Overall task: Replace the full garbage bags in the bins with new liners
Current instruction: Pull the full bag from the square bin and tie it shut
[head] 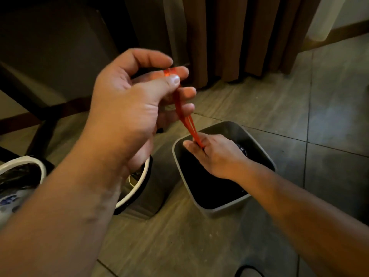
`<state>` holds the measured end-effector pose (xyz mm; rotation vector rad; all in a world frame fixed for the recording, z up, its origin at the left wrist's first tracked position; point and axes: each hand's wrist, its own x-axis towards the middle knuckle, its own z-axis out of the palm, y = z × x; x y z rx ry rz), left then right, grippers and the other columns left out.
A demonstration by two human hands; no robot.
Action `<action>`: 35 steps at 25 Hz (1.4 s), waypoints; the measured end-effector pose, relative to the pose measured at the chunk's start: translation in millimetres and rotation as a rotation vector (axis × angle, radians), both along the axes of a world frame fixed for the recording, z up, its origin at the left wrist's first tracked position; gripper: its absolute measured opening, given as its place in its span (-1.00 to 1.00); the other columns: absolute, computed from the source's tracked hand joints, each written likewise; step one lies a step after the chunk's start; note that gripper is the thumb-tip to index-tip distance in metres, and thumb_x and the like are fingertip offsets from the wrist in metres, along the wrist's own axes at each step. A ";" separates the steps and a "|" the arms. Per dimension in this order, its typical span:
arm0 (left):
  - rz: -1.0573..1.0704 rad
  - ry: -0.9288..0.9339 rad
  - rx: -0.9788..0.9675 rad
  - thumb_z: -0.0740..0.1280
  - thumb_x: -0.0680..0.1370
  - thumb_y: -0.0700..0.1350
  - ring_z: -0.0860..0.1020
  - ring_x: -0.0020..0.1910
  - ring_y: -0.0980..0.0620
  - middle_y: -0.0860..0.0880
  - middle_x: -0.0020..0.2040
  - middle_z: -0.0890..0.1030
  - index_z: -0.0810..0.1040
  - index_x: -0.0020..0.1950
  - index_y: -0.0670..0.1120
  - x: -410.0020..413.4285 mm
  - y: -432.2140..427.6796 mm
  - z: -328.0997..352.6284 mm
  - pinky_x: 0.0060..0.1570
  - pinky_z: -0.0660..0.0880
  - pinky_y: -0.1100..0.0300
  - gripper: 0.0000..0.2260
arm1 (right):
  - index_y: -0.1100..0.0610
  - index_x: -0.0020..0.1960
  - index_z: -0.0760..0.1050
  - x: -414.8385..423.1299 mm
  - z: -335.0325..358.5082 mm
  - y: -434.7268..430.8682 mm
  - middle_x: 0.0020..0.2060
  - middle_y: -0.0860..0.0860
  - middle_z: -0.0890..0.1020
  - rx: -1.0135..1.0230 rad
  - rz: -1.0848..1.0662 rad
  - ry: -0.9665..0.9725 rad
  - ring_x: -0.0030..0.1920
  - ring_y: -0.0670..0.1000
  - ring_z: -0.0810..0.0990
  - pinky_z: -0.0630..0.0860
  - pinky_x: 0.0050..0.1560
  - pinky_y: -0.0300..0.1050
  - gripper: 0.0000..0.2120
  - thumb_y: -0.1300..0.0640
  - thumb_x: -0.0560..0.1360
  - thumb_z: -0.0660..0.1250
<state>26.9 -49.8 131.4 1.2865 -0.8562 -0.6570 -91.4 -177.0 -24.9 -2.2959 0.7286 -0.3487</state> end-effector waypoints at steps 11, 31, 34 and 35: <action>0.050 -0.147 -0.006 0.43 0.51 -0.36 0.76 -0.03 -0.10 -0.07 0.07 0.76 0.58 0.29 -0.04 19.9 10.5 -21.1 -0.13 0.68 0.09 -0.60 | 0.19 -0.05 0.70 -27.1 21.7 -13.0 -0.23 0.02 0.67 -0.235 0.058 -0.619 -0.24 0.01 0.66 0.59 -0.27 -0.03 -0.73 0.05 0.69 0.35; 0.213 -0.643 0.254 0.40 0.62 0.06 0.65 -0.03 0.21 0.14 -0.05 0.71 0.70 0.09 0.04 -42.6 0.6 -121.7 0.05 0.59 0.08 -0.85 | 0.18 -0.23 0.62 -16.8 28.6 -4.7 -0.33 0.17 0.69 0.487 -0.270 -0.821 -0.39 0.12 0.71 0.65 -0.41 0.00 -0.72 0.07 0.61 0.41; 0.255 -0.349 0.254 0.33 0.66 -0.02 0.69 -0.03 0.13 0.07 -0.08 0.74 0.68 -0.05 -0.03 -42.1 3.2 -123.1 0.08 0.61 0.04 -0.81 | 0.10 -0.29 0.56 -23.4 35.1 -19.8 -0.33 0.13 0.67 0.762 -0.384 -0.876 -0.31 0.13 0.70 0.65 -0.28 -0.01 -0.74 0.10 0.57 0.36; 0.257 -0.108 0.234 0.30 0.69 -0.07 0.71 0.01 0.05 0.01 -0.06 0.76 0.62 -0.11 -0.06 -41.5 2.3 -121.1 0.11 0.61 0.03 -0.79 | 0.12 -0.32 0.53 -28.6 37.3 -26.3 -0.29 0.13 0.68 0.910 -0.394 -0.885 -0.25 0.15 0.71 0.67 -0.18 0.03 -0.76 0.11 0.51 0.35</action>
